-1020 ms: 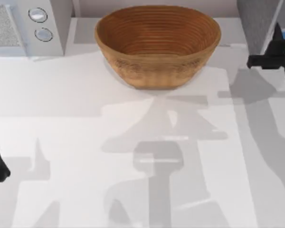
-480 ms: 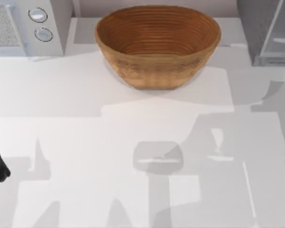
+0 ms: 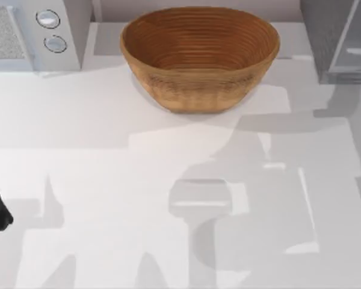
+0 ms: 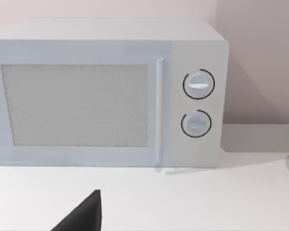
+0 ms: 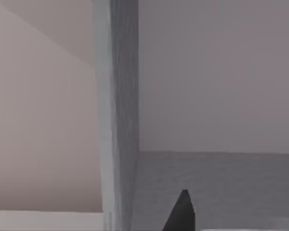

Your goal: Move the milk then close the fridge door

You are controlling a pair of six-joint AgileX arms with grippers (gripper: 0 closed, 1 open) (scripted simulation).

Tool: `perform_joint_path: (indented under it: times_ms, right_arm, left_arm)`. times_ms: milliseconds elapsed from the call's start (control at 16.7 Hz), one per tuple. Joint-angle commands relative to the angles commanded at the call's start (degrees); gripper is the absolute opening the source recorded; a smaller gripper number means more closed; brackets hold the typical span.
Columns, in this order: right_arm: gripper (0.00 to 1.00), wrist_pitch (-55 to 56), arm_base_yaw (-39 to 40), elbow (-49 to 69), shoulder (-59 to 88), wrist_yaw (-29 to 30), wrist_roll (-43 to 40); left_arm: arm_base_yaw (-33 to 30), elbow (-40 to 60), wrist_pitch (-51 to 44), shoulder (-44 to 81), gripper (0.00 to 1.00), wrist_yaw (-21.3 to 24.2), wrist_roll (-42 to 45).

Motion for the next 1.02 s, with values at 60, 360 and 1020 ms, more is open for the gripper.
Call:
perform_joint_path:
  times_ms: [60, 360, 1020]
  right_arm:
    - [0.00, -0.40, -0.79, 3.58, 2.98, -0.93, -0.10]
    - [0.00, -3.69, -5.57, 22.31, 19.38, -5.55, -0.59]
    - [0.00, -8.26, -10.13, 37.07, 33.92, -8.95, -0.66]
  left_arm:
    - [0.00, 0.00, 0.00, 0.00, 1.00, 0.00, 0.00]
    - [0.00, 0.00, 0.00, 0.00, 1.00, 0.00, 0.00]
    - [0.00, 0.00, 0.00, 0.00, 1.00, 0.00, 0.00]
